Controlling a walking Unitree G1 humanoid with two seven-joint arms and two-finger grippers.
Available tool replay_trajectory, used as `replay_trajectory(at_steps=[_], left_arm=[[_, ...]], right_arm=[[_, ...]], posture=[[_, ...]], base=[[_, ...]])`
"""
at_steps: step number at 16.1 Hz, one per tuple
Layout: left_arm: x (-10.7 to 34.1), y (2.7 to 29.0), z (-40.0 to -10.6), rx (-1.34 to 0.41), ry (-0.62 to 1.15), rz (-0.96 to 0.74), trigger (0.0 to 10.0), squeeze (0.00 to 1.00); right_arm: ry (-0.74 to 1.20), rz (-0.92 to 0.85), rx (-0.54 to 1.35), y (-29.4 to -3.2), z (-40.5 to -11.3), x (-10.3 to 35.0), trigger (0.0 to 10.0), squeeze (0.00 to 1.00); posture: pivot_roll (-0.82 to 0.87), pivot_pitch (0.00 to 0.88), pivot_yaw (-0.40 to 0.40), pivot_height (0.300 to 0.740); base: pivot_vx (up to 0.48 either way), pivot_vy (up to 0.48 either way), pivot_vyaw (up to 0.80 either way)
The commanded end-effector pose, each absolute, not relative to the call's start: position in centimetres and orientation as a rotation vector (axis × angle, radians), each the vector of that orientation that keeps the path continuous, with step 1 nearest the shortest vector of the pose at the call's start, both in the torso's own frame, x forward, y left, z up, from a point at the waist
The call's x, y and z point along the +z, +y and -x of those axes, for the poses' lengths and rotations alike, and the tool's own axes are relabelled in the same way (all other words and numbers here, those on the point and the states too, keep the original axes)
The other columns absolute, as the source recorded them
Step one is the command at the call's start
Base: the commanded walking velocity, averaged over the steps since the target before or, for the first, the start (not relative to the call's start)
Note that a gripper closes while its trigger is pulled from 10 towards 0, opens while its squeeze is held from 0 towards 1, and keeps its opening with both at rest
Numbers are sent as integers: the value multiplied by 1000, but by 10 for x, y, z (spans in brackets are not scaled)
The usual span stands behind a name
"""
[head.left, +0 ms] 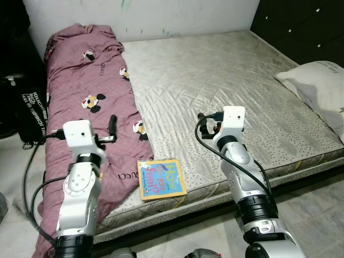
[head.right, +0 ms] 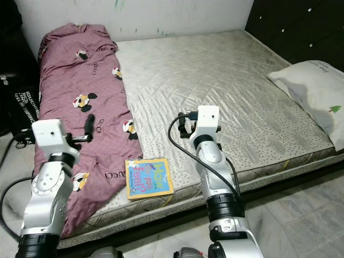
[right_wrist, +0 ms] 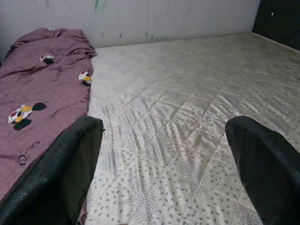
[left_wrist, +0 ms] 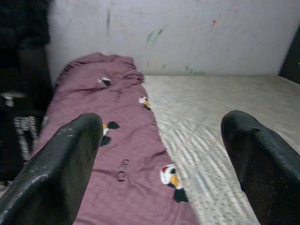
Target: Clean up the room
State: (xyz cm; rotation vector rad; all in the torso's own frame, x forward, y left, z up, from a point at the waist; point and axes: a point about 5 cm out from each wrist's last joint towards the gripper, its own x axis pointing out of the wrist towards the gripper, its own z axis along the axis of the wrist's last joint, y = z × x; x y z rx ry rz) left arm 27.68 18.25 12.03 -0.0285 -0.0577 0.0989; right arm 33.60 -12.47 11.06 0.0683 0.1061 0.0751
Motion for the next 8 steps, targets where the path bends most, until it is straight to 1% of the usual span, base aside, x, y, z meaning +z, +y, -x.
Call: replay_trajectory(at_steps=[1,4,6,8], left_arm=[[125,182,-275,107,-78,4,10000,0],[120,183,-274,93,-56,59,10000,0],[119,183,-274,94,-49,57,10000,0],[119,183,-274,97,-46,53,10000,0]], right_arm=[[71,-80,80,-124,-337,118,10000,0],[72,-82,84,-122,-335,116,10000,0],[73,-81,84,-123,-334,116,10000,0],[75,-79,84,-123,-335,115,10000,0]], posture=[[-43,0,-33,707],[-42,0,-32,667],[-43,0,-31,637],[-43,0,-31,617]], base=[[0,0,0],[0,0,0],[0,0,0],[0,0,0]])
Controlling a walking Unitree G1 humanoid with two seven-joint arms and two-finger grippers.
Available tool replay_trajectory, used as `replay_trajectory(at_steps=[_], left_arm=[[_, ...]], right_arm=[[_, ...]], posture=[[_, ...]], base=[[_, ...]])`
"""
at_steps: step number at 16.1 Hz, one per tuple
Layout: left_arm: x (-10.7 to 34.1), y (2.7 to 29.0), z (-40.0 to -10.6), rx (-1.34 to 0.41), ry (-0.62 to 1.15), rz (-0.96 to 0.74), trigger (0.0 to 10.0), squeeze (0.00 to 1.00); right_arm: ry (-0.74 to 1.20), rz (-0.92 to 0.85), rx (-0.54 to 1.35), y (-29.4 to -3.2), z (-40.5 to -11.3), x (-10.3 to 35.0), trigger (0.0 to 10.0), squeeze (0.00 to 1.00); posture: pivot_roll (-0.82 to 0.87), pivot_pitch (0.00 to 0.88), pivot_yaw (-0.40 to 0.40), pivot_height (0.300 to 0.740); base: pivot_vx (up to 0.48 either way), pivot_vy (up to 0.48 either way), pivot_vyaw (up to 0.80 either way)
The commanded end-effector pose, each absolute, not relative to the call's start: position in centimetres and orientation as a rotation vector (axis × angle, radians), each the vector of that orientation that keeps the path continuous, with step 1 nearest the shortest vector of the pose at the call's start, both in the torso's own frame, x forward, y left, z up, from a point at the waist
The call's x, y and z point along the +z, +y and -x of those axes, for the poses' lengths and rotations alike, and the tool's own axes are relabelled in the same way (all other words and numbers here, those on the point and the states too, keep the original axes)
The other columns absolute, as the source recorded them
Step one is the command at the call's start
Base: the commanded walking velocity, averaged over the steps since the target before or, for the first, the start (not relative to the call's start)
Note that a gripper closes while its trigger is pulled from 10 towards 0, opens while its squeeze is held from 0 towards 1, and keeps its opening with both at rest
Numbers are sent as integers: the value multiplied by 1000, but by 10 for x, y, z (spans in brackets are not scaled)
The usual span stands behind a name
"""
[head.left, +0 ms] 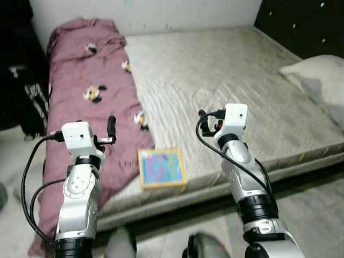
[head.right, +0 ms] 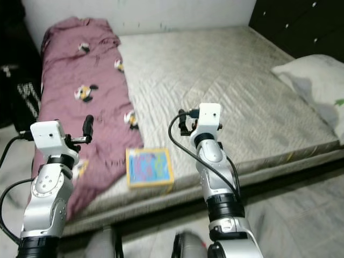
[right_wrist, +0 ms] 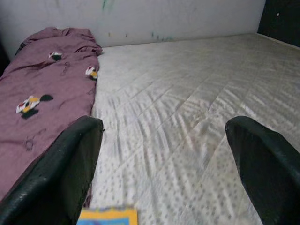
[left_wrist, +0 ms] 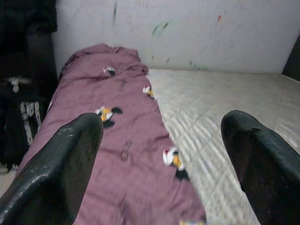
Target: Clean up the room
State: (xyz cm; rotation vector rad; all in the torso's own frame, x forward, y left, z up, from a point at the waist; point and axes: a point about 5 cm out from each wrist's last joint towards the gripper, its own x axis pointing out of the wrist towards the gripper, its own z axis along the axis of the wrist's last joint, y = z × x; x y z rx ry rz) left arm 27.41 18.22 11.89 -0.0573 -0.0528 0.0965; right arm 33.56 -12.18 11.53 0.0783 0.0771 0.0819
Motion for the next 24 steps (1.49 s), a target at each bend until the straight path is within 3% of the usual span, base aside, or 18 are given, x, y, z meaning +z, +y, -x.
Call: replay_trajectory(at_steps=[1,13,18,24], left_arm=[[119,183,-274,99,-43,56,10000,0],[124,190,-277,146,-39,97,10000,0],[127,200,-270,139,-41,88,10000,0],[125,190,-268,112,-21,120,10000,0]], right_arm=[[73,-79,86,-123,-335,116,10000,0],[78,-71,71,-128,-330,114,10000,0],[90,-69,124,-120,-323,111,10000,0],[89,-48,123,-122,-325,116,10000,0]], posture=[[-42,0,-33,607],[-48,0,-45,602],[-49,79,-26,602],[-66,123,-43,602]], base=[[0,0,0],[0,0,0],[110,0,80],[316,0,344]])
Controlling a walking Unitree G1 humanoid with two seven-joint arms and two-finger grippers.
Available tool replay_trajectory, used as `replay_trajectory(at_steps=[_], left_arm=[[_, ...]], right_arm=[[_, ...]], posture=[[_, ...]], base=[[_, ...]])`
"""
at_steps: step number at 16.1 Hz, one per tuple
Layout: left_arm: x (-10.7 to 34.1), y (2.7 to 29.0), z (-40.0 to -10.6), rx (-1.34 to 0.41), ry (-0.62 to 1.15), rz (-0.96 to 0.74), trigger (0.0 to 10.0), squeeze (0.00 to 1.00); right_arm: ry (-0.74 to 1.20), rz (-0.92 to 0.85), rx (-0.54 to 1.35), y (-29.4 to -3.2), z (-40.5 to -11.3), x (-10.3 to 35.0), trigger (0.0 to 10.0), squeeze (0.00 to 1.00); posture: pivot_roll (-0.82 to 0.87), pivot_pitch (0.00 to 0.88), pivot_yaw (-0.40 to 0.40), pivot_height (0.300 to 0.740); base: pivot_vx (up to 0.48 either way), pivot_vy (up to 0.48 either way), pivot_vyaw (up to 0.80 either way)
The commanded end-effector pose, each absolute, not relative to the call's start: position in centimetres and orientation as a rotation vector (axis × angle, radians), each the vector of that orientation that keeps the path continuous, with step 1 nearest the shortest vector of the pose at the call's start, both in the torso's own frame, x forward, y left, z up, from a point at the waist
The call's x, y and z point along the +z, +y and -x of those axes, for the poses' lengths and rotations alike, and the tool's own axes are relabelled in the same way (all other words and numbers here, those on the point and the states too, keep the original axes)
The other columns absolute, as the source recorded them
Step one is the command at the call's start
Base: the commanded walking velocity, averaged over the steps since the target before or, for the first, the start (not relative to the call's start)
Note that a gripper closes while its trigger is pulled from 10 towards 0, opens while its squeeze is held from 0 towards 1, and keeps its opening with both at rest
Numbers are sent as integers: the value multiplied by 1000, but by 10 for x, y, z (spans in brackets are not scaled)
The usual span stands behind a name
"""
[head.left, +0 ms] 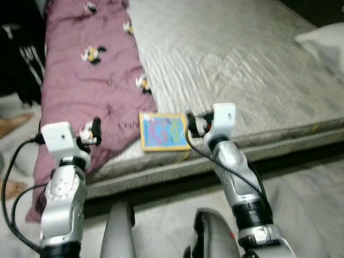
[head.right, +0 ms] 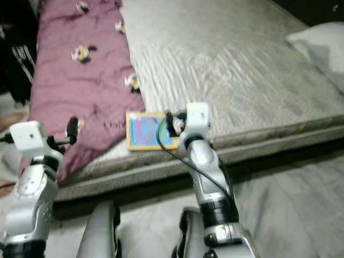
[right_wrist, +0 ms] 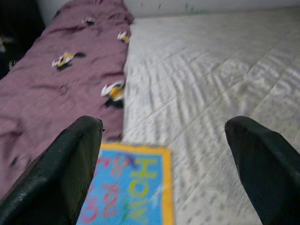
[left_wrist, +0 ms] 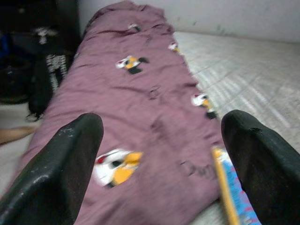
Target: Clean up the room
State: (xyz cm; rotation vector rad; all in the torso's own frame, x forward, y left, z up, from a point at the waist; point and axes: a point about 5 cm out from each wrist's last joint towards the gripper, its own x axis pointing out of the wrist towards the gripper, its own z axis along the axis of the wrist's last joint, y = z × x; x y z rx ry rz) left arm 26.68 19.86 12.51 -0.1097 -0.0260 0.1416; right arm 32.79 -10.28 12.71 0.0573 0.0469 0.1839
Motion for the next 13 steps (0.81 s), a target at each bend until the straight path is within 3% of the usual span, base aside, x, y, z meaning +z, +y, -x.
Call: replay_trajectory(at_steps=[1,7,13], left_arm=[[124,190,-267,112,-16,121,10000,0],[117,195,-277,116,41,114,10000,0],[105,198,-308,131,126,138,10000,0]], right_arm=[[90,-47,120,-123,-325,116,10000,0],[90,-47,67,-133,-322,117,10000,0],[114,-28,31,-151,-306,115,10000,0]], posture=[[-68,126,-40,602],[-78,129,-20,602],[-123,139,-22,539]], base=[[322,0,0],[47,0,0],[0,0,0]])
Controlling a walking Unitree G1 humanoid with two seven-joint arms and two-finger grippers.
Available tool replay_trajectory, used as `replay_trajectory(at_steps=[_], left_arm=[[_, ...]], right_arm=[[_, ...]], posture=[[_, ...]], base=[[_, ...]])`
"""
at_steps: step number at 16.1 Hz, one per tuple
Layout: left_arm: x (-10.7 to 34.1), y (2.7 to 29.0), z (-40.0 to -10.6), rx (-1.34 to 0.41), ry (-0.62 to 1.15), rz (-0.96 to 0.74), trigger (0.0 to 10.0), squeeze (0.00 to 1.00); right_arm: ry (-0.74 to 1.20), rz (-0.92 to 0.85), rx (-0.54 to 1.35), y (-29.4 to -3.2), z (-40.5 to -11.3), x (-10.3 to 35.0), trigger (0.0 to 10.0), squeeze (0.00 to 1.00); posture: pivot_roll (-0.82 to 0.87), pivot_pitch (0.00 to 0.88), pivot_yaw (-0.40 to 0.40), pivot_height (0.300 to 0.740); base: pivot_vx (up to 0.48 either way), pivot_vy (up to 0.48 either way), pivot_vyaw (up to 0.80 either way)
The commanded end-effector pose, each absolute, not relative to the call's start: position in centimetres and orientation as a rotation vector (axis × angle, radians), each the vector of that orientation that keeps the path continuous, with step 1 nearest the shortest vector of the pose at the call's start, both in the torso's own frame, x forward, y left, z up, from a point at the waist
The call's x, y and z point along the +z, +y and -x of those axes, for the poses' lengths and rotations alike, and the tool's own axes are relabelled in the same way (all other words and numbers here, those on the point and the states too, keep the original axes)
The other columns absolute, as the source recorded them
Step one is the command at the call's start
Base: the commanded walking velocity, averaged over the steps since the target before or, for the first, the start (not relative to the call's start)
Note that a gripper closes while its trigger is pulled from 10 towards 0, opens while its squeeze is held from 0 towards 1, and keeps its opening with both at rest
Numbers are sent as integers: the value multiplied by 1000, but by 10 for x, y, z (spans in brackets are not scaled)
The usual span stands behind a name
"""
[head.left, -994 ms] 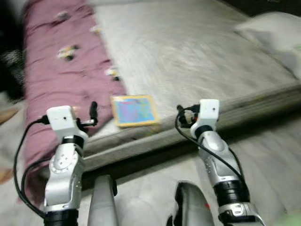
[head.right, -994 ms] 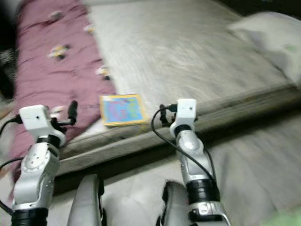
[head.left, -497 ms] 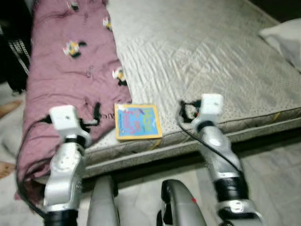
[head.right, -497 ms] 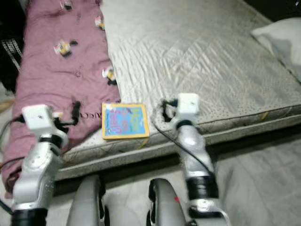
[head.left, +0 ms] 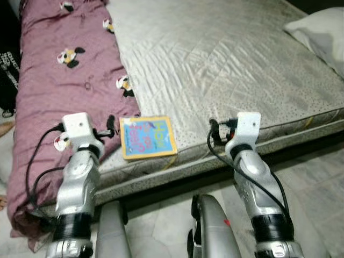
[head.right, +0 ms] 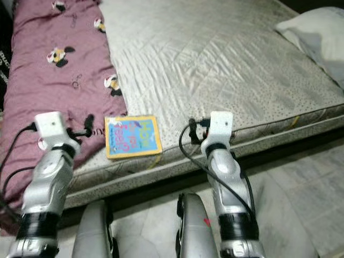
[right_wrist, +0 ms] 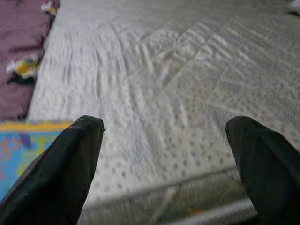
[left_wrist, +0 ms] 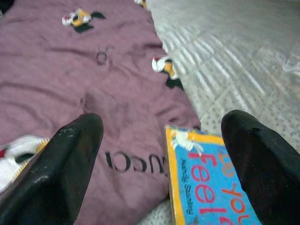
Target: Clean up the room
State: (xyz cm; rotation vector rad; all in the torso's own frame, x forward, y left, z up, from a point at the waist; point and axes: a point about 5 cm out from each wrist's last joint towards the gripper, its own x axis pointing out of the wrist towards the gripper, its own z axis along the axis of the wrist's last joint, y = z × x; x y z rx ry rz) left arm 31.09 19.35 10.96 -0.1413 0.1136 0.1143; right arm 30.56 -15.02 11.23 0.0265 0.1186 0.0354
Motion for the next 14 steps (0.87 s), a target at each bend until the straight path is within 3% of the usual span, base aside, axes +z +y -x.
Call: replay_trajectory(at_steps=[1,8,14], left_arm=[[106,198,-312,135,122,149,10000,0],[93,194,-320,161,170,237,10000,0],[83,187,-325,156,203,293,10000,0]], right_arm=[[117,-17,20,-156,-301,116,10000,0],[160,39,-42,-185,-275,117,10000,0],[187,43,3,-183,-257,118,10000,0]], posture=[[-132,143,-20,539],[-185,197,-18,534],[-219,215,-30,459]], base=[[0,0,0],[0,0,0],[0,0,0]])
